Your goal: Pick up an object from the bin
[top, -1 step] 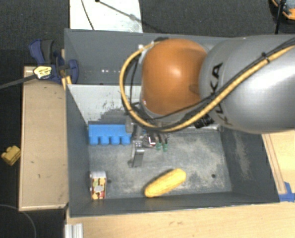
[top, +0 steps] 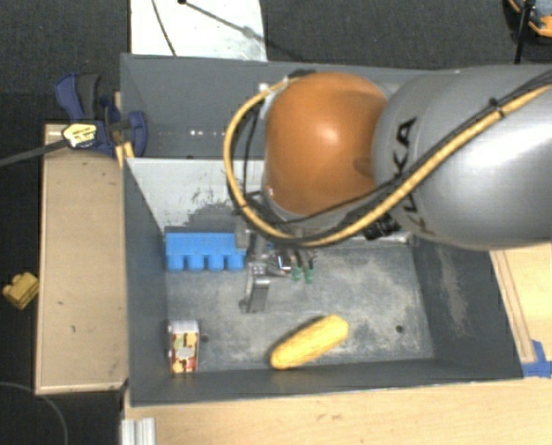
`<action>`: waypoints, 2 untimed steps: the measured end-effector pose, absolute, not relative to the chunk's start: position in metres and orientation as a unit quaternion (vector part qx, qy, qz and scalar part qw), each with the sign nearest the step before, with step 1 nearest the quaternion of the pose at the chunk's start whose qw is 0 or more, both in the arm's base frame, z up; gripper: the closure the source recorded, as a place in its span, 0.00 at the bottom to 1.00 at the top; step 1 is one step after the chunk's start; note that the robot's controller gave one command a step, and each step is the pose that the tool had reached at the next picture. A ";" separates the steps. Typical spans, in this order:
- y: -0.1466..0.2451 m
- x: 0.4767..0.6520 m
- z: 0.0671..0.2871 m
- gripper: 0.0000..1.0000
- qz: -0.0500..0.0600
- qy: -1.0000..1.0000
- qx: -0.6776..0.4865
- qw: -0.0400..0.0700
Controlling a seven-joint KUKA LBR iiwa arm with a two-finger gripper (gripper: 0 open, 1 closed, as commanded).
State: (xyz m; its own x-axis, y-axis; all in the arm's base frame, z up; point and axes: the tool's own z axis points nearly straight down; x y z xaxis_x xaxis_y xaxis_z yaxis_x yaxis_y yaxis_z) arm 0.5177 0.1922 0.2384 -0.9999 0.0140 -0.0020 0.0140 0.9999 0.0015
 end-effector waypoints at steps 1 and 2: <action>0.178 0.503 0.244 0.00 0.001 0.999 -0.032 0.000; 0.157 0.483 0.240 0.00 0.000 0.998 -0.059 0.001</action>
Offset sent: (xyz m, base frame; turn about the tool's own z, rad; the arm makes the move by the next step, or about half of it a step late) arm -0.0348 -0.0355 0.0007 -0.1333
